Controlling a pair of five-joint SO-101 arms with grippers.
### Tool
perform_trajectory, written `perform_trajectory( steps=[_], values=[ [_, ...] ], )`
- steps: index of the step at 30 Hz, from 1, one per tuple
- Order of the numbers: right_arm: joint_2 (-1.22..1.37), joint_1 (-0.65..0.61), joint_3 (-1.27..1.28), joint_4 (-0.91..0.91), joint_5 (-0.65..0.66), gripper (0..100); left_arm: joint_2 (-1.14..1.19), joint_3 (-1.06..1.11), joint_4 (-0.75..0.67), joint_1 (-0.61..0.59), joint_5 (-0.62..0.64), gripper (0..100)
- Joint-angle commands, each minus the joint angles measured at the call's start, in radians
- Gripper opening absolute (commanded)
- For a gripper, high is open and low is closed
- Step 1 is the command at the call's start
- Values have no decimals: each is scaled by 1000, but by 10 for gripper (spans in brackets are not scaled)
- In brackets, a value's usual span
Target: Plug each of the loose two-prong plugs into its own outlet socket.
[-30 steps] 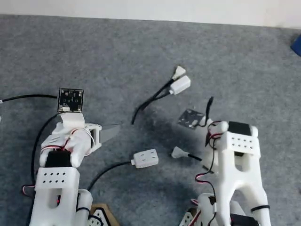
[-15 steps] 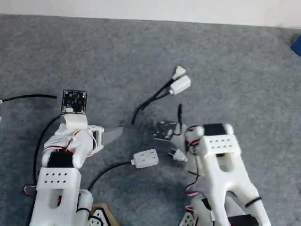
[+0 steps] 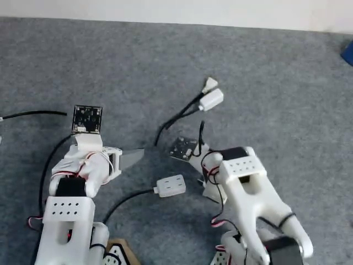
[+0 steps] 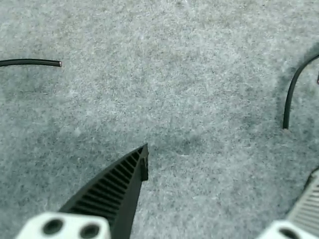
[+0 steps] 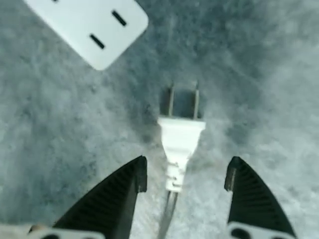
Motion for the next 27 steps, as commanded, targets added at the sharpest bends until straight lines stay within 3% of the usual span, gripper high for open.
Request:
perform_trajectory(
  steps=[1,9,17,22,27],
  values=[
    [64,7,-7,-35,-14,194,5,-4,-17,16,5,463],
    [70,10,-7,-31,-17,4,5,-4,-17,18,5,463],
    [-162,2,-165,183,-198,6,5,-12,3,21,3,463],
    [-239,-151,-306,383,-262,6,5,-154,245,101,2,466],
    [-243,-335,-367,341,-407,6,4,-188,284,153,6,465]
  ],
)
